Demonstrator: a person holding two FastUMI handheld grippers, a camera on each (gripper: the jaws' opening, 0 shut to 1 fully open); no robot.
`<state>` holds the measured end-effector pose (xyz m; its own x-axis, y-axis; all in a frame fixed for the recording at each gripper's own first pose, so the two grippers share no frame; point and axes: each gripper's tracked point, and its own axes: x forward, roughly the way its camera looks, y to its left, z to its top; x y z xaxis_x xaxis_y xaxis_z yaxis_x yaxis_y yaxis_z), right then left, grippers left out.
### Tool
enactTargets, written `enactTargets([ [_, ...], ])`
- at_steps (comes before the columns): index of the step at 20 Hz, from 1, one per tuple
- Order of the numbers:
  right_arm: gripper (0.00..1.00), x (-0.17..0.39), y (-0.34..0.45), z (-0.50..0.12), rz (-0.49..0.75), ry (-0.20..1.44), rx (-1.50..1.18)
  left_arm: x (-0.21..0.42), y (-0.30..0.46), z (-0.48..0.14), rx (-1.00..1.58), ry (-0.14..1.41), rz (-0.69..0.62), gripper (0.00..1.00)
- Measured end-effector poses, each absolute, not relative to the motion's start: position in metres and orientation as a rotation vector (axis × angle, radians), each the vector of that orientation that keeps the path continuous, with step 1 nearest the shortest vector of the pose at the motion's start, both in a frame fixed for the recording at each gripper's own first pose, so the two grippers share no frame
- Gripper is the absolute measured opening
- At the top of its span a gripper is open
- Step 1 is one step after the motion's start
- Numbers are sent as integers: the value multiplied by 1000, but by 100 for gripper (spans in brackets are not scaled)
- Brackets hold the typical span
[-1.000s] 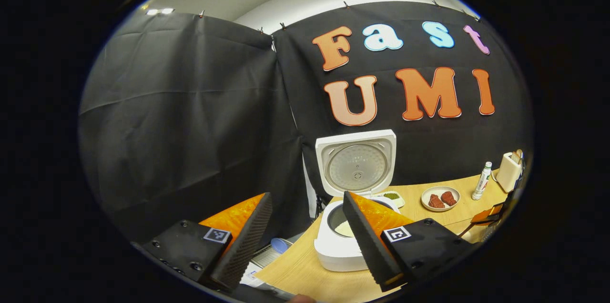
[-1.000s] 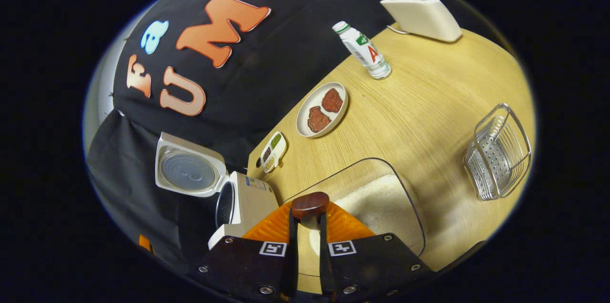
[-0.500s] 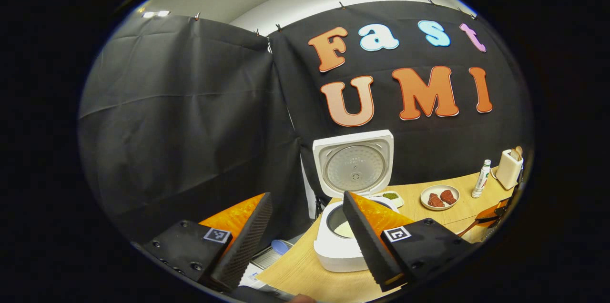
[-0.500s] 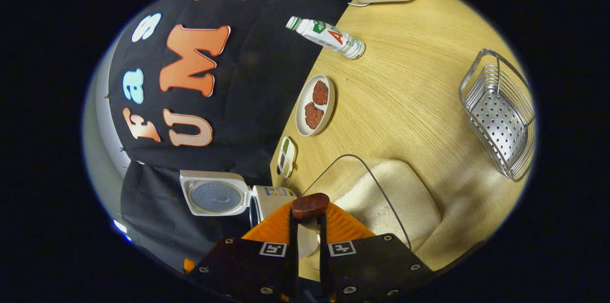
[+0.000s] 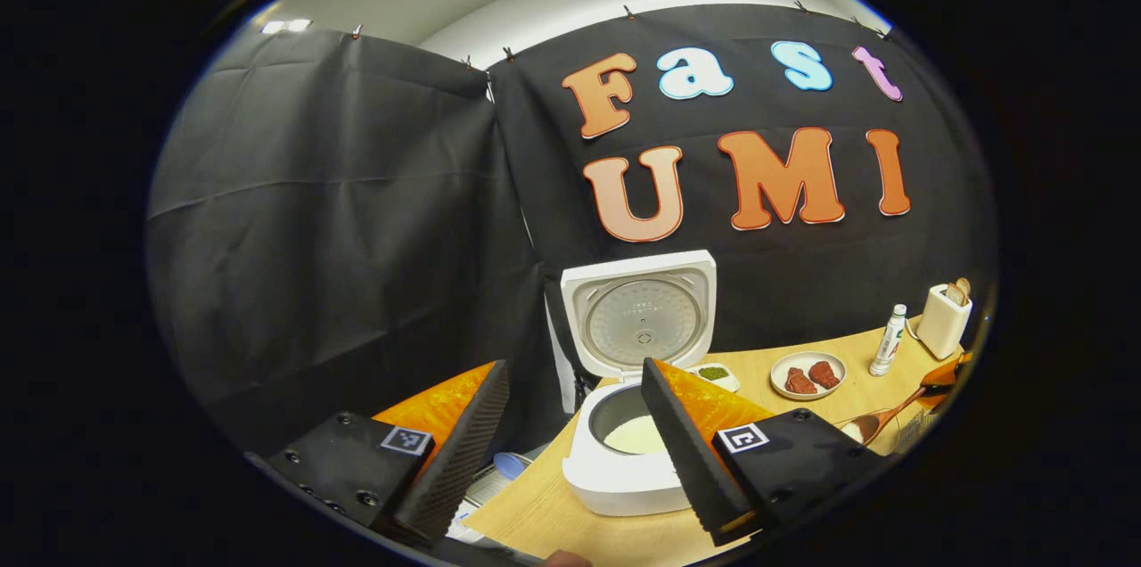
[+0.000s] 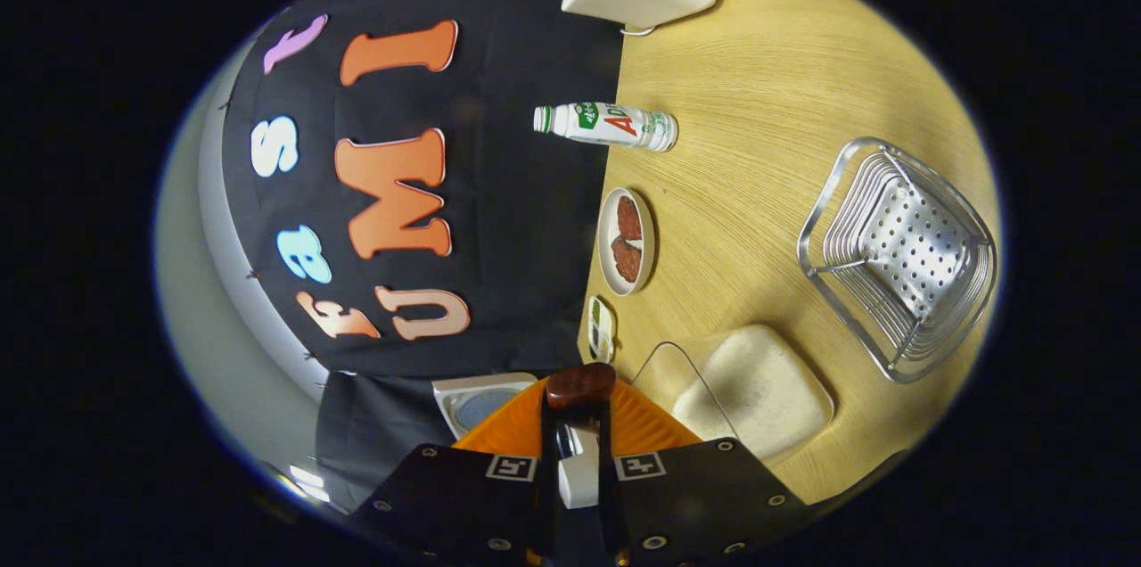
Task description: Close the left gripper, press the button to open the rice cooker; take a wooden spoon from the chopstick holder with the right hand, scoop a spoonful of rice and pour it into the rice cooker, then put the wooden spoon back into the chopstick holder.
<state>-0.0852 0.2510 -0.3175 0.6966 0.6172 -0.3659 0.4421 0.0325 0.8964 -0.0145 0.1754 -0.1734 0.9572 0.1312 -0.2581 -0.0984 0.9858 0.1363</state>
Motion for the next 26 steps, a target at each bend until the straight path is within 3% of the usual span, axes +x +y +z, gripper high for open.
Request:
enactTargets([
  [8,17,-56,257,-260,203,774,1807,-7,175,-175,102,264,122,97],
  [13,17,-24,303,-200,355,740,1861,-7,187,-176,91,261,146,100],
  [26,17,20,461,-162,534,875,1626,-50,275,-187,72,279,357,98],
])
